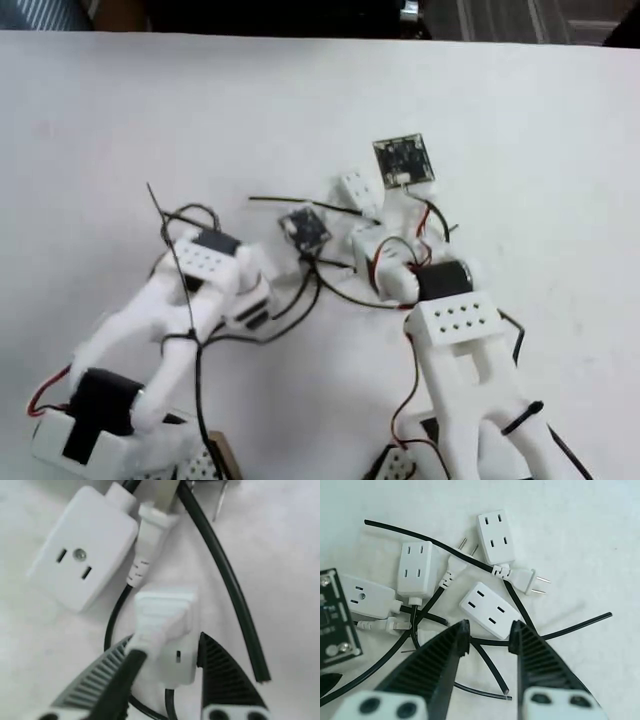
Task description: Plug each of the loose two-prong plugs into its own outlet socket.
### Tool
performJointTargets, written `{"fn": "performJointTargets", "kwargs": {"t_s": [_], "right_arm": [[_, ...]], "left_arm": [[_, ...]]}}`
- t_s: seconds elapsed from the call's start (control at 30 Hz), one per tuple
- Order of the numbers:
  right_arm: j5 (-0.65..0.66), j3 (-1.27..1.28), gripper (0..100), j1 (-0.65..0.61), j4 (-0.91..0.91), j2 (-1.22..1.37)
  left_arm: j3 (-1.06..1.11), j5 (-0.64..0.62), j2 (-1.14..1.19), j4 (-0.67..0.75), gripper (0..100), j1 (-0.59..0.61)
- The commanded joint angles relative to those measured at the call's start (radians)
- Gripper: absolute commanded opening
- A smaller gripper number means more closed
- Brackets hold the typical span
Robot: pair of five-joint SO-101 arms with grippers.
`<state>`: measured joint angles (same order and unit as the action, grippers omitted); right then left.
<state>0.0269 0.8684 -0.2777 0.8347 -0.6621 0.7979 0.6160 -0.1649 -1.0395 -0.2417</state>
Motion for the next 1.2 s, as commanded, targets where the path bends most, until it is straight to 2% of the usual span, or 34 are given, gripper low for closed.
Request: {"fn": "performJointTargets", "kwargs": {"t_s": [0.0,0.1,0.2,0.43,0.63,0.93,1.17], "right_arm": [[0.000,-0.006,13.5,0.013,-0.025,-0.028],[0.000,-0.006,13.5,0.013,-0.025,-0.028],[0.000,-0.006,13.5,0.013,-0.024,-0.028],[0.000,-0.006,13.5,0.016,-0.024,-0.028],[-0.002,-0.006,13.5,0.044,-0.025,-0.028],[-0.002,-0.006,13.5,0.042,-0.025,-0.028],[-0.002,-0.002,13.5,0.041,-0.025,-0.028]], "left_arm": [[-0.086,-0.002,-0.124,-0.103,2,0.007],[-0.141,-0.002,-0.249,-0.153,2,0.045],[-0.201,-0.002,-0.337,-0.146,2,0.105],[-0.307,0.006,-0.305,0.060,2,0.157],[-0.499,0.006,-0.027,0.213,2,0.157],[-1.011,0.000,0.493,0.210,2,0.156],[-1.327,0.000,0.829,0.210,2,0.145]]}}
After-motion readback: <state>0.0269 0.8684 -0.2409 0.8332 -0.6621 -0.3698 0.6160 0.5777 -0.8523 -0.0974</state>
